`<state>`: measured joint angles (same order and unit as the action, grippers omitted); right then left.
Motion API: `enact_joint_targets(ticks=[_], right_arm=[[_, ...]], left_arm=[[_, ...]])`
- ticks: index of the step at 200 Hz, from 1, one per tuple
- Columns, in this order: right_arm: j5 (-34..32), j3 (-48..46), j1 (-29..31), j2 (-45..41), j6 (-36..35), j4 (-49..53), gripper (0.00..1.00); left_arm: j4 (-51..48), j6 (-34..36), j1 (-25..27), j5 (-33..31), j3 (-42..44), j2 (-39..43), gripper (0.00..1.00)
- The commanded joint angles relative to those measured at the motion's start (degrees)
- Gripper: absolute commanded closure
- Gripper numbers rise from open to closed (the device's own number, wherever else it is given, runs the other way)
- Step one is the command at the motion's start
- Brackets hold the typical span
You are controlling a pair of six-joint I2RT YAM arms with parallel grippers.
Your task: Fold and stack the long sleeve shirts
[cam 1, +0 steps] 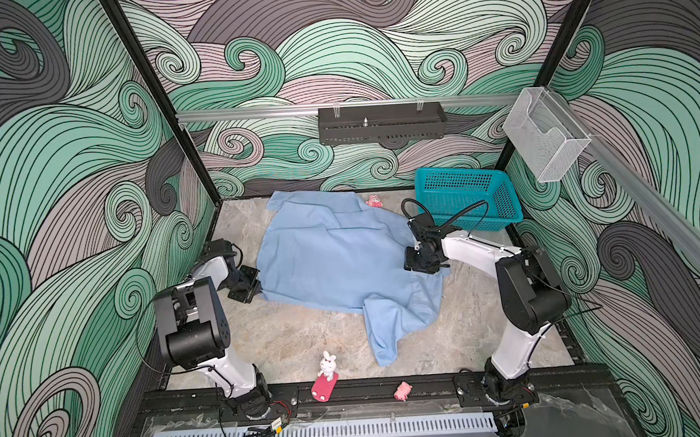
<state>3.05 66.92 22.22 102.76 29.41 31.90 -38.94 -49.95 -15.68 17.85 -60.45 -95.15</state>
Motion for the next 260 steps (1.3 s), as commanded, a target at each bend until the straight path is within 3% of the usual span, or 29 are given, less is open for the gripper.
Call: enact_joint_targets(ticks=[1,32,70,96,114,155,207,229,260], right_arm=[[-0.68,-0.73,-0.11,-0.87,-0.07,0.37,0.48],[-0.15,-0.91,-0.14,0.08,0.02,0.34,0.47],[-0.24,-1.78,-0.12,0.06,-0.50,0.55,0.47],[-0.26,-2.04,-0.07,-0.41,-1.11,1.33,0.47],[-0.85,-2.48,-0.14,-1.19,-1.47,1.71,0.46],[0.19,-2.87,0.06,-1.58,-1.31,2.48,0.46],[0.42,-6.81,0.33,-2.80,-1.63,2.81,0.46],[0.33,-8.94,0.93,-3.66,-1.80,3.03,0.46],[-0.40,-10.25,1.40,-4.90,-2.15,3.77,0.46]], left_arm=[[-4.59,2.66,2.90,-0.35,-7.19,3.03,1.00],[-12.55,7.22,7.12,-3.69,-12.80,0.17,0.89],[-14.00,9.07,6.68,-6.33,-9.13,-1.55,0.69],[-18.76,12.36,6.04,-10.50,-9.33,0.78,0.66],[-22.32,15.25,4.38,-12.82,-7.79,3.54,0.71],[-23.17,18.64,1.35,-8.26,-0.66,7.92,1.00],[-21.03,18.71,-0.72,-6.85,3.74,10.84,1.00],[-19.29,16.62,-0.75,-4.71,2.81,12.74,0.64],[-15.94,15.09,-0.25,-0.35,1.91,13.20,0.56]])
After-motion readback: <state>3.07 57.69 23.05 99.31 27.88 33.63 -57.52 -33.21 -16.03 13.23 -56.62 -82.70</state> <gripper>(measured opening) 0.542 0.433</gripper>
